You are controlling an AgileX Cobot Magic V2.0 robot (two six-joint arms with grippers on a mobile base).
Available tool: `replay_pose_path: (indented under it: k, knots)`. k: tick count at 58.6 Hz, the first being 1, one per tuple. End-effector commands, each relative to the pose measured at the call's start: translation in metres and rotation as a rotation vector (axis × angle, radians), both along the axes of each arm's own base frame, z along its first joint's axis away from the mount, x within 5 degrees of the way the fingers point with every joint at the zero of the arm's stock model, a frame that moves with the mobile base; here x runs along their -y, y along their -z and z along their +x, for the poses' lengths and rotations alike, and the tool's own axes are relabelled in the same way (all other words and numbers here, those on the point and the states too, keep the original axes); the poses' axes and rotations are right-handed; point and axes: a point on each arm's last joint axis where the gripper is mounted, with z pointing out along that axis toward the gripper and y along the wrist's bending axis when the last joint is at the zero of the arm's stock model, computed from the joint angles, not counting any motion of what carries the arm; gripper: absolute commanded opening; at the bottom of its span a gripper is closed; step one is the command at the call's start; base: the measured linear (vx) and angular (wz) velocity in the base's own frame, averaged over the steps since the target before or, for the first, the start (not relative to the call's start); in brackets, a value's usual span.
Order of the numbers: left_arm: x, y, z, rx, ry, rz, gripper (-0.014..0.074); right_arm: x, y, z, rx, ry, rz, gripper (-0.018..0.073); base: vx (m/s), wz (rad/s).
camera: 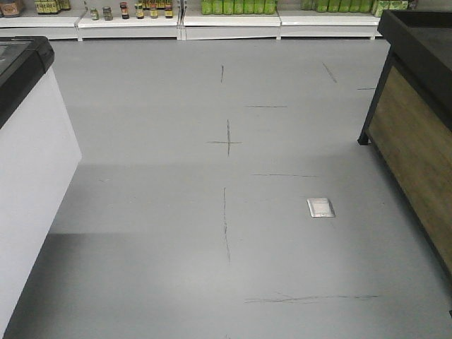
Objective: Pick three apples into basket with both arms
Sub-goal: 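Drive the base forward across the grey floor toward the fruit tables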
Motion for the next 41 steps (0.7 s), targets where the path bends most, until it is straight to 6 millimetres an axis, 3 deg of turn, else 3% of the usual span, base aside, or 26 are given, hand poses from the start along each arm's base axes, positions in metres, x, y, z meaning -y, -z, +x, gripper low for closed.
replay_pose_path:
  k: [1, 41]
  knots:
    - [-0.0001, -0.0163, -0.0011, 0.11, -0.002, -0.012, -0.0006, -0.0001, -0.0032, -0.0003, 0.072, -0.001, -0.011, -0.0009, 0.0, 0.0]
    - [-0.0001, -0.0163, -0.0011, 0.11, -0.002, -0.012, -0.0006, -0.0001, -0.0032, -0.0003, 0.072, -0.001, -0.011, -0.0009, 0.0, 0.0]
